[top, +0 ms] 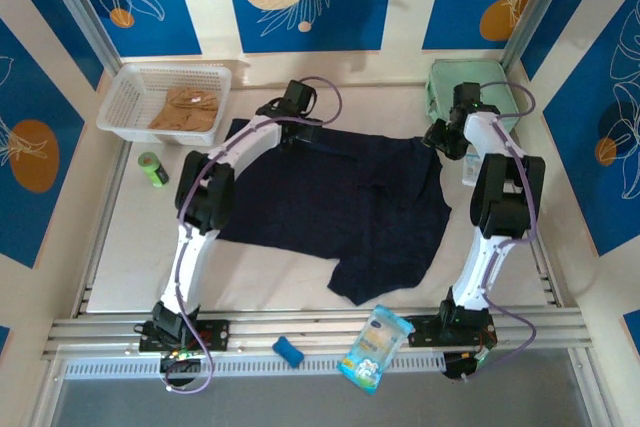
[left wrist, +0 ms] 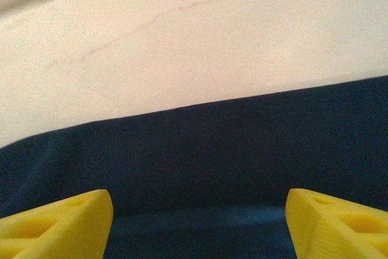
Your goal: Fold and stack the t-shirts
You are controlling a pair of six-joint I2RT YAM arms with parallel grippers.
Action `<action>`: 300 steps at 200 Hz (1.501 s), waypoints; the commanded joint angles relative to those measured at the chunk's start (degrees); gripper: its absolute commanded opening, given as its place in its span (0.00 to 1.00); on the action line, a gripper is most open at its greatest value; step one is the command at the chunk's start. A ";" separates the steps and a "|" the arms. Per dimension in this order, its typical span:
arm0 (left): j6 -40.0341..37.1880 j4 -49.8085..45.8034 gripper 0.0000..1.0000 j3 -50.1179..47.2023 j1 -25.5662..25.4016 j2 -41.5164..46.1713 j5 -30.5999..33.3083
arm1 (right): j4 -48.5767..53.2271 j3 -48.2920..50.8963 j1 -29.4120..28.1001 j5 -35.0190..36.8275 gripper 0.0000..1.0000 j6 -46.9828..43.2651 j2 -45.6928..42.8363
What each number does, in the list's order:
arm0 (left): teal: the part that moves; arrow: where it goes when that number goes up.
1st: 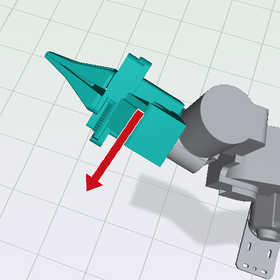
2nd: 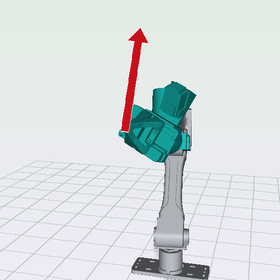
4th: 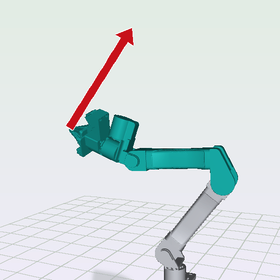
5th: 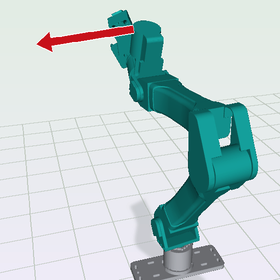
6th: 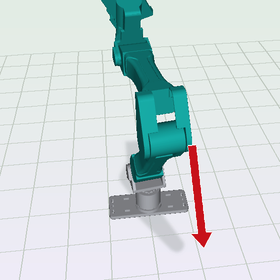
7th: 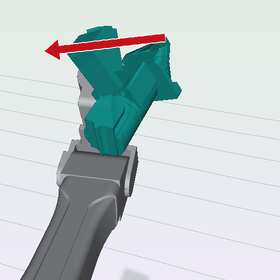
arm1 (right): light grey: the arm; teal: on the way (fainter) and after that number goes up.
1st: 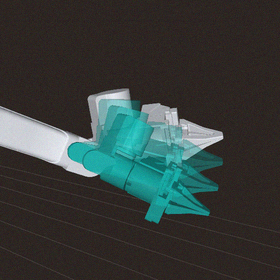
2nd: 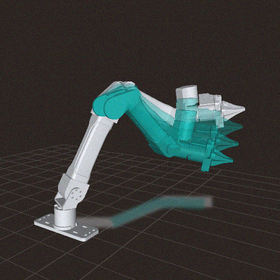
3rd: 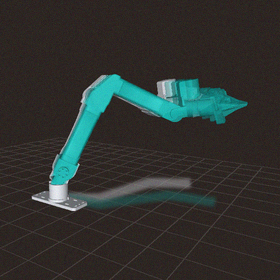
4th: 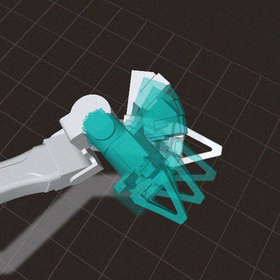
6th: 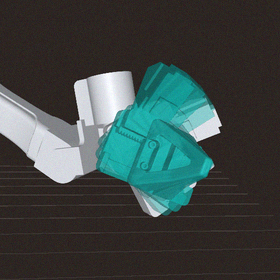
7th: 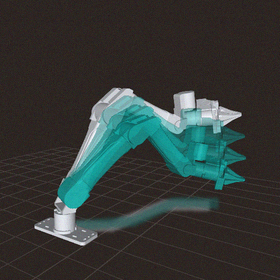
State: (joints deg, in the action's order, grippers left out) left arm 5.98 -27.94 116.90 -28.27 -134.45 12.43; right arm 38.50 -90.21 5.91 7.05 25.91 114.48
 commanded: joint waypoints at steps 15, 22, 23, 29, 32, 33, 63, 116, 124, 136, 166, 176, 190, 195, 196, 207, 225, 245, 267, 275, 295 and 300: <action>1.67 -5.17 0.73 6.41 3.59 -6.52 2.10 | -3.29 -5.60 0.59 -1.51 0.52 -0.45 4.97; 1.73 -4.89 0.73 6.42 3.87 -7.03 2.50 | -3.66 -6.02 0.67 -1.29 0.52 -0.16 5.88; 1.74 -4.86 0.73 6.46 3.90 -7.13 2.59 | -3.72 -6.11 0.68 -1.27 0.52 -0.12 6.00; 1.66 -4.69 0.73 6.42 4.09 -7.46 2.81 | -4.22 -6.38 0.84 -1.36 0.52 0.17 6.52; 1.67 -4.67 0.73 6.42 4.24 -7.64 2.92 | -4.53 -6.45 0.92 -1.48 0.52 0.38 6.84; 1.67 -4.66 0.73 6.41 4.26 -7.74 2.98 | -4.69 -6.46 0.93 -1.54 0.52 0.42 6.92; 0.93 -4.18 0.72 6.47 4.85 -9.28 3.70 | -7.30 -6.76 1.21 -3.19 0.51 2.92 8.96; -0.09 -3.54 0.70 7.10 5.06 -8.52 1.78 | -11.95 -3.64 0.10 -5.73 0.44 9.40 8.76; -0.10 -3.52 0.71 7.15 5.00 -8.21 1.11 | -12.88 -3.02 -0.11 -5.81 0.43 10.22 8.51; -0.26 -3.30 0.71 7.15 4.98 -7.69 0.27 | -13.45 -2.70 -0.37 -5.50 0.41 11.36 8.40; -1.03 -2.55 0.77 7.58 4.98 -6.94 -0.39 | -13.04 -3.30 -0.86 -4.20 0.35 13.26 8.75; -1.38 -2.62 0.80 8.33 4.98 -7.33 -0.10 | -12.93 -3.30 -1.03 -3.78 0.32 13.82 8.83; -1.71 -3.84 0.82 10.62 4.98 -8.58 0.55 | -12.74 -3.13 -1.25 -2.99 0.27 14.28 8.84; -1.87 -4.38 0.82 11.60 4.98 -9.20 0.74 | -12.60 -3.04 -1.33 -2.65 0.24 14.49 8.83; -1.90 -4.52 0.82 11.82 4.98 -9.31 0.79 | -12.59 -3.04 -1.34 -2.56 0.23 14.51 8.83; -2.20 -6.00 0.83 14.25 4.98 -10.83 1.55 | -12.31 -2.95 -1.38 -1.72 0.16 14.84 8.84; -2.55 -9.18 0.84 18.71 5.11 -14.05 2.91 | -11.43 -2.69 -1.68 0.82 0.03 15.67 8.72; -2.22 -12.91 0.83 22.73 5.41 -17.41 4.92 | -11.43 -0.98 -2.17 5.12 0.00 17.57 7.37; -1.51 -14.60 0.82 23.38 5.64 -19.11 6.68 | -13.17 2.39 -3.12 11.52 0.00 20.67 4.37; -1.17 -15.84 0.80 24.47 5.72 -19.72 7.00 | -13.36 3.26 -3.57 13.94 0.00 21.85 3.40; -1.19 -16.42 0.80 24.77 5.85 -19.97 8.11 | -13.63 4.93 -4.39 18.91 0.00 25.04 1.56; -1.27 -16.57 0.80 24.77 5.90 -19.97 8.29 | -13.63 5.30 -4.61 19.92 0.00 25.92 1.25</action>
State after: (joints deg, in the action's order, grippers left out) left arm 4.80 -38.87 140.44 -23.00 -152.83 17.76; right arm 24.91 -86.61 2.31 18.11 46.17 119.92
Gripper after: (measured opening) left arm 0.805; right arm 0.050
